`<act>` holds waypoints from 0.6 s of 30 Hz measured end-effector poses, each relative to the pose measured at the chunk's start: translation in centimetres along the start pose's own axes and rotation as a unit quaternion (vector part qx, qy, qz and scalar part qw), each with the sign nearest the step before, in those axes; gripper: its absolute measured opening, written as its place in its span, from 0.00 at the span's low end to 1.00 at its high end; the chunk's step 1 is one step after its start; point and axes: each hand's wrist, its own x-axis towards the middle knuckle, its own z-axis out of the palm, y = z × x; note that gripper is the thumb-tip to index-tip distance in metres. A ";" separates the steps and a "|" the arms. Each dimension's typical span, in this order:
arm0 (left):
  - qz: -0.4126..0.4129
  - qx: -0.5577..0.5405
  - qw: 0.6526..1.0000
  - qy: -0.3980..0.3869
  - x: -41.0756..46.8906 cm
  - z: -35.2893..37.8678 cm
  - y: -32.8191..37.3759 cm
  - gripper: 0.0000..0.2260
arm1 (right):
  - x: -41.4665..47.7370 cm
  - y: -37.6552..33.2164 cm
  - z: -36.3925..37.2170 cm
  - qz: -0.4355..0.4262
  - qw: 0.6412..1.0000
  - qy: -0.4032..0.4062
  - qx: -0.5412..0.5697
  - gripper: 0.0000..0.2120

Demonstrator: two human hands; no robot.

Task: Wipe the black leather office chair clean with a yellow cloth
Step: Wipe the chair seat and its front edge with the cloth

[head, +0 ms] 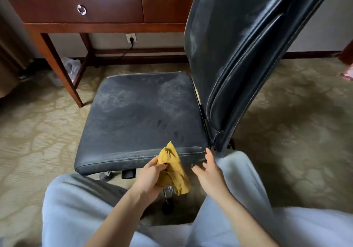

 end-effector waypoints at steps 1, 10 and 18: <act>-0.001 0.010 1.000 -0.005 0.1 0.2 0.0 0.15 | 0.6 0.1 -0.4 0.038 0.998 0.029 0.051 0.33; -0.002 0.064 0.997 -0.031 1.6 2.6 1.5 0.15 | 4.2 -0.9 -3.9 -0.015 0.982 0.185 -0.036 0.21; -0.001 0.086 0.990 -0.108 2.9 4.1 2.3 0.16 | 4.9 0.4 -3.6 -0.043 0.970 0.226 -0.084 0.24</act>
